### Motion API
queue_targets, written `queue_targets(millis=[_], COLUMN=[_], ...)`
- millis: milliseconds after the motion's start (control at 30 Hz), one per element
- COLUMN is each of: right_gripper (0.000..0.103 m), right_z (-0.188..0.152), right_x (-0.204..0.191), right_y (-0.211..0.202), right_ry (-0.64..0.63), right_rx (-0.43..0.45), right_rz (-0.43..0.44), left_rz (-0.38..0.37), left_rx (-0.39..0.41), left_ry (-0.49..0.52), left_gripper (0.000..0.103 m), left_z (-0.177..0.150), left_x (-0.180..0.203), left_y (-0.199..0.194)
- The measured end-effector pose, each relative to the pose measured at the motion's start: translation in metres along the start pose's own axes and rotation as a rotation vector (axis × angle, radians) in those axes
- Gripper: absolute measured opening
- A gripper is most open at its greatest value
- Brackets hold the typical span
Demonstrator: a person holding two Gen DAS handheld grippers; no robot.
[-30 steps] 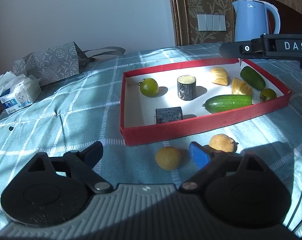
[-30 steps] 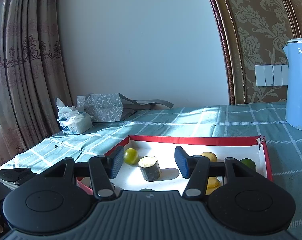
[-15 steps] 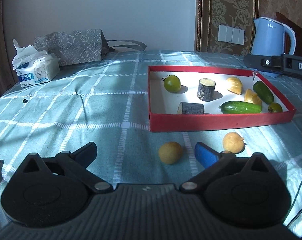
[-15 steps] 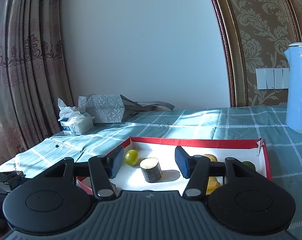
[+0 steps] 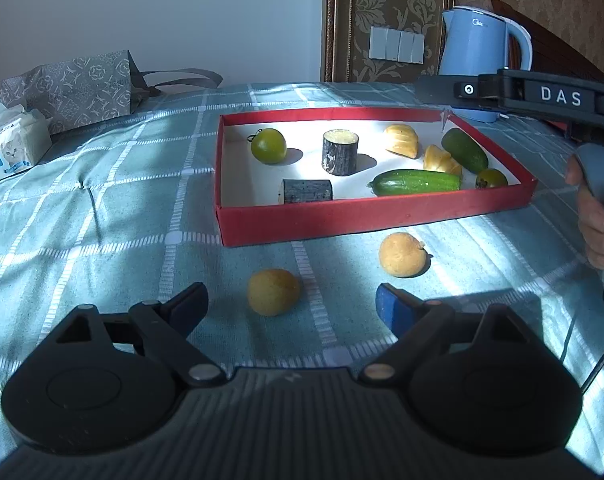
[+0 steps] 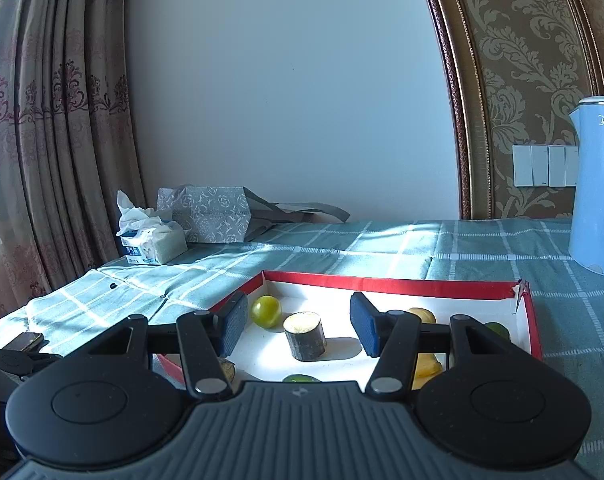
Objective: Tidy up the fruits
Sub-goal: 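Withdraw both tools from the tray toward the two remaining round fruits, then grasp the yellow round fruit with the left tool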
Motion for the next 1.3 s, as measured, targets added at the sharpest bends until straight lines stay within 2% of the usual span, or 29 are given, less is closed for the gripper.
queue_targets(millis=[167, 367, 700, 900, 1100, 1300], right_gripper=[0.055, 0.055, 0.055, 0.056, 0.056, 0.056], right_z=[-0.012, -0.024, -0.047, -0.057, -0.064, -0.069], right_x=[-0.011, -0.017, -0.014, -0.011, -0.01, -0.009], right_y=[-0.017, -0.024, -0.029, -0.039, -0.044, -0.046], right_ry=[-0.009, 0.005, 0.066, 0.105, 0.126, 0.134], right_rx=[0.011, 0.002, -0.035, -0.032, -0.039, -0.051], right_rz=[0.012, 0.049, 0.031, 0.006, -0.011, -0.02], left_rz=[-0.007, 0.003, 0.062, 0.06, 0.042, 0.031], left_rx=[-0.004, -0.004, 0.001, 0.002, 0.002, 0.003], left_ry=[-0.03, -0.051, -0.038, -0.026, -0.032, -0.047], left_gripper=[0.081, 0.081, 0.08, 0.075, 0.06, 0.038], left_z=[0.003, 0.003, 0.007, 0.007, 0.008, 0.01], left_x=[-0.009, -0.01, -0.006, -0.003, -0.002, -0.005], left_y=[0.003, 0.004, 0.01, 0.012, 0.011, 0.009])
Point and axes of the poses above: each gripper's, at about its wrist camera, not at the fingertips, and y roughly the way its jaws point, x to its right, z to its top, the point moved 10 cm from there along y, roughly the way its jaws point, and after that the axes turned 14 degrees about -x, right-handed, at the moved point
